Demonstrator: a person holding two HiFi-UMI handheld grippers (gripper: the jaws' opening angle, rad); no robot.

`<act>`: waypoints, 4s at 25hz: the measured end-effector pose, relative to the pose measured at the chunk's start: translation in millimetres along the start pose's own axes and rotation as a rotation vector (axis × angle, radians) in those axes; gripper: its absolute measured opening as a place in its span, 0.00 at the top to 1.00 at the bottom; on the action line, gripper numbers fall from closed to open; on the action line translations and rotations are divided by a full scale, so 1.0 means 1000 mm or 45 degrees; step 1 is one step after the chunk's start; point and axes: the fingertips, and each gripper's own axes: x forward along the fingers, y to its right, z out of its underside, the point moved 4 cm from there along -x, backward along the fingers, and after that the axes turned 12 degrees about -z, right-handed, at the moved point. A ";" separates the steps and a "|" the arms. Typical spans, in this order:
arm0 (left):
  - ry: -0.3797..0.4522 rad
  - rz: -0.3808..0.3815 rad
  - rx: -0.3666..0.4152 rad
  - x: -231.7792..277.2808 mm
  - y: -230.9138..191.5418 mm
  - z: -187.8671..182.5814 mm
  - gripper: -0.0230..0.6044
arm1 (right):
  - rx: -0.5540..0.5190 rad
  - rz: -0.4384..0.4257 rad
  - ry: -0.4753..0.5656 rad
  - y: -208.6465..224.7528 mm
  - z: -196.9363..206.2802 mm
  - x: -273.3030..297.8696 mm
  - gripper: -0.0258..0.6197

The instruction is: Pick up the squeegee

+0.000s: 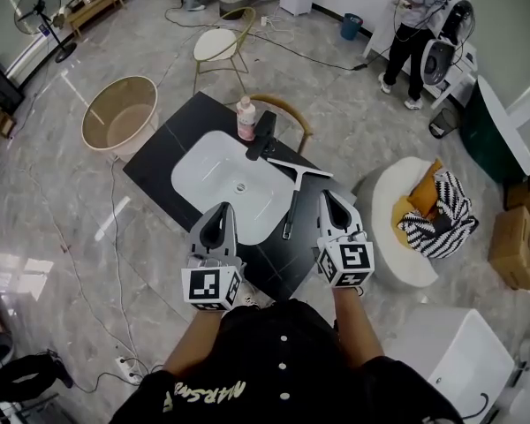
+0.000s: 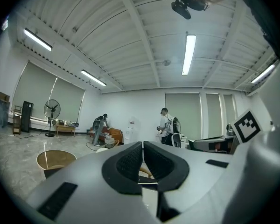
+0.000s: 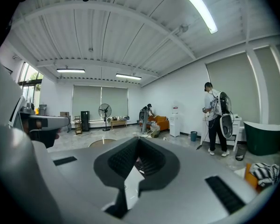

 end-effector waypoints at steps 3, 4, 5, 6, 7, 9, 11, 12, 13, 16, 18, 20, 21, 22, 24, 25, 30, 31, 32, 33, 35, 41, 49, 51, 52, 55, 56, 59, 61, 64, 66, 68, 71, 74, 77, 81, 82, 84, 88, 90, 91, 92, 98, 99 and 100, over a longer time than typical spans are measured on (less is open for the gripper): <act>-0.003 0.013 0.020 0.002 0.007 0.003 0.93 | 0.036 -0.003 -0.050 0.007 0.015 0.008 0.96; -0.004 0.019 0.026 0.003 0.009 0.005 0.93 | 0.054 -0.001 -0.073 0.009 0.023 0.012 0.96; -0.009 0.024 0.031 0.004 0.011 0.007 0.93 | 0.073 0.002 -0.098 0.011 0.031 0.016 0.96; -0.020 0.029 0.034 0.005 0.013 0.011 0.93 | 0.090 0.005 -0.126 0.013 0.041 0.021 0.96; -0.033 0.033 0.037 0.005 0.015 0.015 0.93 | 0.105 0.007 -0.159 0.014 0.053 0.025 0.96; -0.059 0.048 0.045 0.007 0.018 0.027 0.93 | 0.133 0.012 -0.229 0.017 0.079 0.037 0.94; -0.088 0.068 0.053 0.010 0.020 0.040 0.93 | 0.169 0.016 -0.298 0.021 0.108 0.051 0.88; -0.105 0.077 0.058 0.011 0.021 0.048 0.93 | 0.189 0.020 -0.335 0.023 0.122 0.058 0.86; -0.125 0.084 0.063 0.012 0.021 0.055 0.93 | 0.209 0.025 -0.375 0.025 0.137 0.064 0.83; -0.190 0.100 0.066 0.016 0.020 0.077 0.93 | 0.271 0.049 -0.489 0.030 0.179 0.081 0.78; -0.232 0.114 0.065 0.021 0.022 0.092 0.93 | 0.305 0.067 -0.553 0.034 0.202 0.090 0.77; -0.259 0.130 0.069 0.027 0.025 0.106 0.93 | 0.327 0.079 -0.609 0.037 0.223 0.099 0.75; -0.270 0.137 0.070 0.030 0.025 0.112 0.93 | 0.333 0.086 -0.636 0.039 0.233 0.104 0.73; -0.281 0.141 0.069 0.033 0.025 0.118 0.93 | 0.335 0.094 -0.660 0.040 0.241 0.108 0.70; -0.306 0.144 0.063 0.036 0.024 0.130 0.93 | 0.328 0.113 -0.700 0.042 0.256 0.116 0.68; -0.318 0.144 0.060 0.037 0.023 0.135 0.93 | 0.323 0.124 -0.715 0.043 0.261 0.119 0.67; -0.385 0.147 0.046 0.038 0.019 0.159 0.93 | 0.295 0.186 -0.767 0.044 0.282 0.128 0.65; -0.396 0.147 0.043 0.038 0.018 0.162 0.93 | 0.292 0.200 -0.773 0.044 0.285 0.129 0.65; -0.406 0.147 0.041 0.039 0.017 0.166 0.93 | 0.294 0.212 -0.774 0.044 0.287 0.130 0.65; -0.416 0.146 0.040 0.038 0.016 0.168 0.93 | 0.299 0.222 -0.772 0.044 0.289 0.131 0.66; -0.433 0.143 0.037 0.037 0.015 0.173 0.93 | 0.307 0.244 -0.767 0.043 0.291 0.131 0.71; -0.453 0.131 0.029 0.038 0.013 0.181 0.93 | 0.318 0.309 -0.788 0.051 0.292 0.122 0.80; -0.442 0.135 0.031 0.039 0.021 0.175 0.93 | 0.249 0.314 -0.763 0.064 0.279 0.105 0.82; -0.433 0.135 0.032 0.040 0.024 0.170 0.93 | 0.236 0.295 -0.759 0.064 0.273 0.102 0.82; -0.422 0.136 0.034 0.041 0.026 0.167 0.93 | 0.225 0.285 -0.758 0.065 0.270 0.101 0.82; -0.382 0.137 0.039 0.044 0.031 0.155 0.93 | 0.194 0.269 -0.736 0.067 0.259 0.099 0.82; -0.367 0.138 0.041 0.045 0.033 0.150 0.93 | 0.187 0.265 -0.725 0.068 0.253 0.097 0.82; -0.322 0.139 0.048 0.045 0.038 0.134 0.93 | 0.163 0.254 -0.687 0.071 0.233 0.089 0.82; -0.291 0.139 0.054 0.045 0.040 0.122 0.93 | 0.138 0.246 -0.648 0.072 0.214 0.083 0.82; -0.241 0.138 0.060 0.046 0.043 0.102 0.93 | 0.101 0.229 -0.571 0.071 0.180 0.075 0.82; -0.205 0.135 0.061 0.047 0.044 0.088 0.93 | 0.081 0.209 -0.513 0.068 0.157 0.071 0.82; -0.165 0.130 0.063 0.050 0.045 0.074 0.93 | 0.052 0.183 -0.452 0.064 0.132 0.067 0.82; -0.120 0.127 0.066 0.052 0.048 0.053 0.93 | 0.008 0.138 -0.352 0.053 0.092 0.057 0.82; -0.087 0.121 0.073 0.053 0.049 0.034 0.93 | -0.023 0.097 -0.245 0.039 0.054 0.046 0.82; -0.031 0.112 0.072 0.054 0.049 0.014 0.93 | -0.068 0.054 -0.143 0.027 0.020 0.039 0.82; 0.047 0.107 0.076 0.052 0.050 -0.010 0.93 | -0.123 0.008 -0.028 0.015 -0.016 0.030 0.82; 0.063 0.107 0.078 0.052 0.050 -0.015 0.93 | -0.135 -0.004 0.000 0.012 -0.024 0.028 0.82; 0.089 0.107 0.084 0.052 0.051 -0.024 0.93 | -0.152 -0.023 0.055 0.007 -0.038 0.024 0.82; 0.126 0.105 0.098 0.048 0.052 -0.037 0.93 | -0.165 -0.037 0.139 0.003 -0.058 0.012 0.82; 0.139 0.102 0.104 0.046 0.051 -0.041 0.93 | -0.167 -0.029 0.164 0.004 -0.064 0.006 0.82; 0.145 0.100 0.109 0.046 0.050 -0.043 0.93 | -0.165 -0.023 0.177 0.006 -0.066 0.003 0.82; 0.151 0.096 0.112 0.046 0.049 -0.044 0.93 | -0.162 -0.018 0.193 0.007 -0.069 0.000 0.82; 0.181 0.081 0.119 0.043 0.047 -0.053 0.93 | -0.168 -0.004 0.283 0.016 -0.087 -0.013 0.82; 0.185 0.080 0.121 0.042 0.048 -0.055 0.93 | -0.164 -0.003 0.294 0.016 -0.089 -0.014 0.82; 0.191 0.079 0.123 0.041 0.048 -0.057 0.93 | -0.164 -0.002 0.306 0.016 -0.091 -0.014 0.82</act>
